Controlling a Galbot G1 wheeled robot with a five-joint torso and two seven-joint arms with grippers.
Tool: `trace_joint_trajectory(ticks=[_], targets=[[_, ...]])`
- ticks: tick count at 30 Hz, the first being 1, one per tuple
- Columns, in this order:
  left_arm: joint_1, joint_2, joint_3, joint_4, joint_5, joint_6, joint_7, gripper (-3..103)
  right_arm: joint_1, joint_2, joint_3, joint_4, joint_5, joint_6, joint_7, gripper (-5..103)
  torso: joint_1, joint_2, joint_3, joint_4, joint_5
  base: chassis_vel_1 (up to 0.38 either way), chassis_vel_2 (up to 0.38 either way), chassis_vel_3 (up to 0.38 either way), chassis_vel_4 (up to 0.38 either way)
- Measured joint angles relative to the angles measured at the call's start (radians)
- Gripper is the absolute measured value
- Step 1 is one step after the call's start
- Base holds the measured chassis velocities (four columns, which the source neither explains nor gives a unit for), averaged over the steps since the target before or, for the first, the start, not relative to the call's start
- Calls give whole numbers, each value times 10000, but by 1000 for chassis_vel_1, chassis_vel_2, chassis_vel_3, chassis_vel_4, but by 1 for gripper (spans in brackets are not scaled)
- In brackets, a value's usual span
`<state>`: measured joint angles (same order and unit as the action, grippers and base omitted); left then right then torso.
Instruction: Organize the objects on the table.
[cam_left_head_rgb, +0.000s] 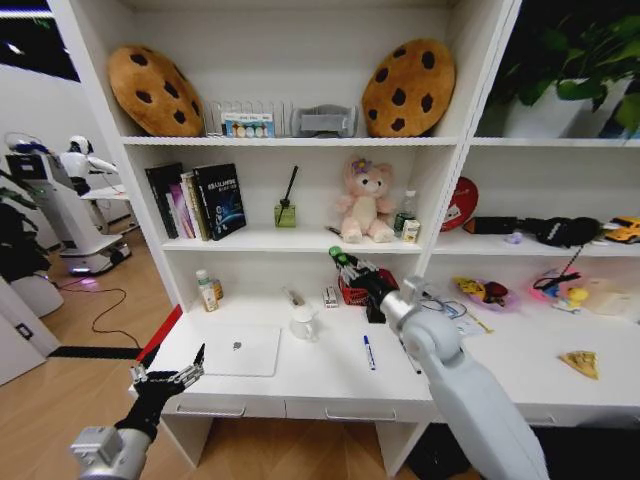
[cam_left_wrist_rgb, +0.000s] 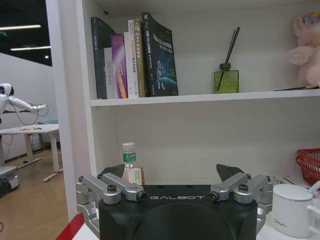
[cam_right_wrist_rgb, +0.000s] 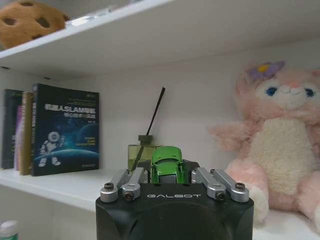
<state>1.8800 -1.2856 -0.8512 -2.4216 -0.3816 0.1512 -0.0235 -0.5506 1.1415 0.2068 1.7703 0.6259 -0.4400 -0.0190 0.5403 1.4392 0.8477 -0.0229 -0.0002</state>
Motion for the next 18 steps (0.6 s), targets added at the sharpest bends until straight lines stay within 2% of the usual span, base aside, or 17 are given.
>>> trace_joint_trajectory(ticks=[2,3,6,7,10,18], targets=[[0,0,1,1,0,0,0,100,1193,627,-434,-1673,-155,145,-363,33,2,-1,2,-1,4,0,0,0,0],[0,0,1,1,0,0,0,100,1193,627,-434,-1673,-155,145,-363,33,2,-1,2,-1,4,0,0,0,0],[0,0,1,1,0,0,0,100,2283,1457,-851,-3176,-289,249,-511,33,1,-1,0,1,-1,0,0,0,0],[0,0,1,1,0,0,0,100,2283,1457,-851,-3176,-289,249,-511,33,1,-1,0,1,-1,0,0,0,0],[0,0,1,0,1,0,0,100,2803,2063,-938,-4171,-402,258,-390,33,0,0,0,-1,-1,0,0,0,0],[-1,0,0,0,0,0,0,100,2728,2568,-867,-5020,-857,220,173,33,-1,-1,-1,-5,1,0,0,0,0]])
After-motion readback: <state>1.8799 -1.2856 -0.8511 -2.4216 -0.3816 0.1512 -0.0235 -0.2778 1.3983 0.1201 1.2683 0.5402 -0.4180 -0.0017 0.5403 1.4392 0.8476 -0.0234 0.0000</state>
